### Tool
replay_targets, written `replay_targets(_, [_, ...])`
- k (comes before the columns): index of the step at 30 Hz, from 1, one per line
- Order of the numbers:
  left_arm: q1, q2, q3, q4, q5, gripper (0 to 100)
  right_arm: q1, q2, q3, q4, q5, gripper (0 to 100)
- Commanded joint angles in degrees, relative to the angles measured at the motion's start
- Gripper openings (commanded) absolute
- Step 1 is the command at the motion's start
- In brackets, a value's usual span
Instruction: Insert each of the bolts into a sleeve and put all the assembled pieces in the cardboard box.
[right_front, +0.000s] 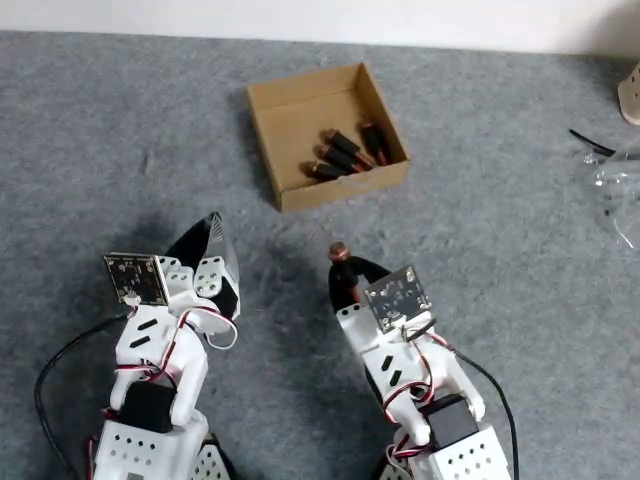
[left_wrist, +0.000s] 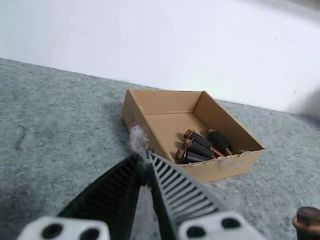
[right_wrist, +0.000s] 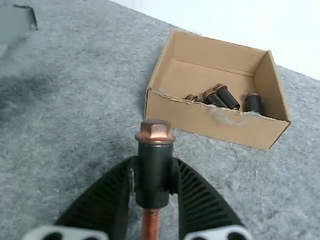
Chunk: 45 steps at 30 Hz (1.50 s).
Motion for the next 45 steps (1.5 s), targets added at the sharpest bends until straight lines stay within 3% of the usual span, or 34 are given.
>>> replay_targets(1, [-0.6, 0.2, 1.2, -0.7, -0.4, 1, 0.8, -1.2, 5.8, -0.1, 0.4, 0.4])
replay_targets(8, [-0.3, 0.3, 1.2, 0.7, -7.5, 1, 0.8, -1.1, 5.8, -0.1, 0.4, 0.4])
replay_targets(16, [-0.3, 0.2, 1.2, 0.7, -7.6, 1, 0.8, 2.1, -2.0, -0.6, 0.5, 0.4])
replay_targets(22, [-0.3, 0.2, 1.2, 0.8, -7.6, 1, 0.8, 22.5, -16.8, -4.9, 0.7, 0.4])
replay_targets(33, [-0.6, 0.2, 1.2, 0.9, -7.6, 1, 0.8, 69.4, -57.8, -5.5, 4.0, 0.4])
replay_targets(39, [-0.6, 0.2, 1.2, 0.9, -7.6, 1, 2.5, 86.3, -74.6, -5.4, 4.0, 0.4])
replay_targets(45, [-0.5, 0.2, 1.2, 0.8, -7.6, 1, 9.1, 96.1, -84.8, -5.4, 4.0, 0.4])
